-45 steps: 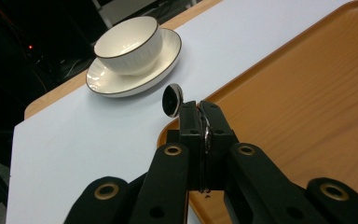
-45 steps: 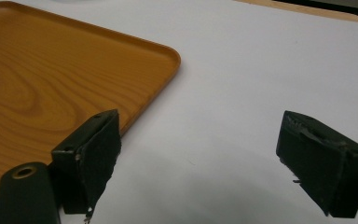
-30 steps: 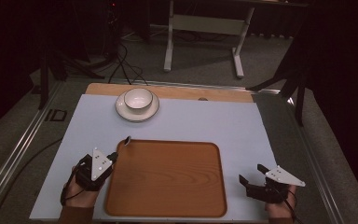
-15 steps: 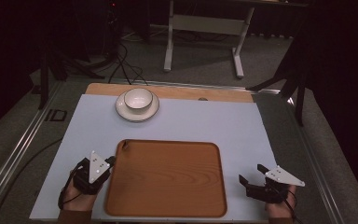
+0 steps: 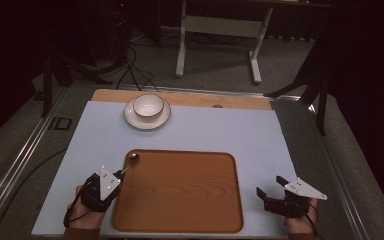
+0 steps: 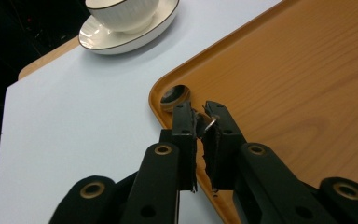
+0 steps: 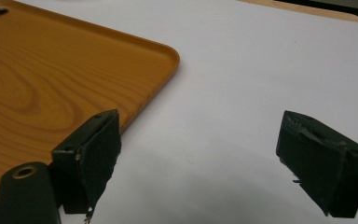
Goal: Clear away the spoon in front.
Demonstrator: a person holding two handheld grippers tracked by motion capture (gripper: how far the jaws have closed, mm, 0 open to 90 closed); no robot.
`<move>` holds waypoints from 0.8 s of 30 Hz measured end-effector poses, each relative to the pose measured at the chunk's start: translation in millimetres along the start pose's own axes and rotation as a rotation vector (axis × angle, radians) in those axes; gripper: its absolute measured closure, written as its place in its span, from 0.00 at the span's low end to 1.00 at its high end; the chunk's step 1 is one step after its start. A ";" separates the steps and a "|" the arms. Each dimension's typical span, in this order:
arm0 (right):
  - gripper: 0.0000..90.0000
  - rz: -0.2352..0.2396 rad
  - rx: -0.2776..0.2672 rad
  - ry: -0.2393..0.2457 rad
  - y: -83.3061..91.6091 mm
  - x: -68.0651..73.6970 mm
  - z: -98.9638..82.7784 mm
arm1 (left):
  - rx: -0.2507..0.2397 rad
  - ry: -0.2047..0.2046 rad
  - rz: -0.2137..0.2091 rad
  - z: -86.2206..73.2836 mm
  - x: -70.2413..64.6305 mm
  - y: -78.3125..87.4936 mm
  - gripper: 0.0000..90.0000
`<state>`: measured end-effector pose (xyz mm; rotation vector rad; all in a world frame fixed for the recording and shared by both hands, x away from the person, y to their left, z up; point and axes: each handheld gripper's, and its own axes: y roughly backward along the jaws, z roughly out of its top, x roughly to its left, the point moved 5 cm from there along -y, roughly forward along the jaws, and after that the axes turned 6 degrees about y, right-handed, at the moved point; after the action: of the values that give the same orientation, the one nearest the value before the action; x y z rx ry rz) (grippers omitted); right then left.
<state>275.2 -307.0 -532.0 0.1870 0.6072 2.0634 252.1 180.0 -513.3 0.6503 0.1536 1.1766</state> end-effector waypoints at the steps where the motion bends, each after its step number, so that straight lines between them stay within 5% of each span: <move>1: 0.15 -0.001 0.000 -0.001 0.2 -0.1 -0.1 | 0.000 0.000 0.000 -0.3 -0.1 0.1 0.91; 16: 0.15 0.000 0.001 0.000 0.2 -0.2 -0.3 | -0.028 0.027 -0.033 -0.7 -9.4 2.7 0.84; 24: 0.15 0.000 0.001 0.001 -0.3 0.2 -0.1 | -0.063 0.078 -0.040 1.3 -1.7 2.8 0.67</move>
<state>275.3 -306.7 -532.3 0.1861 0.6091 2.0633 249.8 178.6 -511.1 0.5443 0.1939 1.1640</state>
